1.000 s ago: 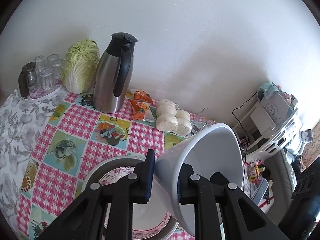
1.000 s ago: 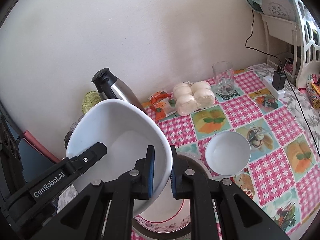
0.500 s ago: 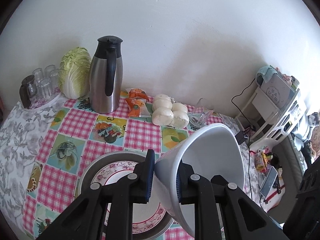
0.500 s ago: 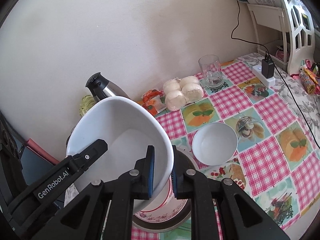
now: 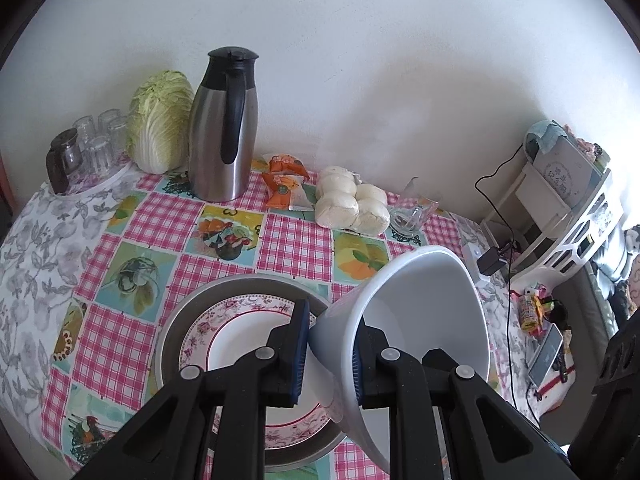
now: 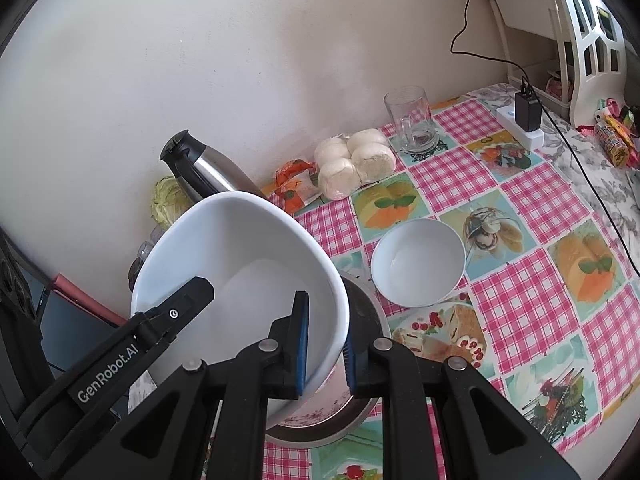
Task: Organize plates and bowls
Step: 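Carry both bowls over the basin and lower them onto the stacked dishes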
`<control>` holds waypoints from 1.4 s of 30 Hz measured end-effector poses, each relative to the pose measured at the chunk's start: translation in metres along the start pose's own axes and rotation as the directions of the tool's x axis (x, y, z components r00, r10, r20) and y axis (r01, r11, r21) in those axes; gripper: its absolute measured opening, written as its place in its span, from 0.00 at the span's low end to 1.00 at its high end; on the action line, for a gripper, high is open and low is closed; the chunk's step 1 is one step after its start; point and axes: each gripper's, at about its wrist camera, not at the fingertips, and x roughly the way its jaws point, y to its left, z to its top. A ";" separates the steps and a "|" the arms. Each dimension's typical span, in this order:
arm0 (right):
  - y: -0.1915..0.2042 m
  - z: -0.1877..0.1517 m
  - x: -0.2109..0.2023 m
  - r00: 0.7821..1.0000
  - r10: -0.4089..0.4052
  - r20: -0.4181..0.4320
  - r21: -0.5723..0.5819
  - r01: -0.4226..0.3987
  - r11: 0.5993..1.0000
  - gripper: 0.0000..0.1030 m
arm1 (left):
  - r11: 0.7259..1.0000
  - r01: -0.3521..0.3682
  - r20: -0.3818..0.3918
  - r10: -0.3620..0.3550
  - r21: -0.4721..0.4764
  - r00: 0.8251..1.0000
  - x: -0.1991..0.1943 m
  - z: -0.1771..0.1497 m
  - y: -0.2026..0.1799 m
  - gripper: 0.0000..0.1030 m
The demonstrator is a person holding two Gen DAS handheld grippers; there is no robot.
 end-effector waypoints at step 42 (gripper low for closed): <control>0.022 -0.026 0.071 0.991 -0.018 -0.136 -0.042 0.012 0.999 0.17 | 0.976 -0.020 -0.136 -0.009 -0.215 0.991 0.043 -0.018 0.082 0.20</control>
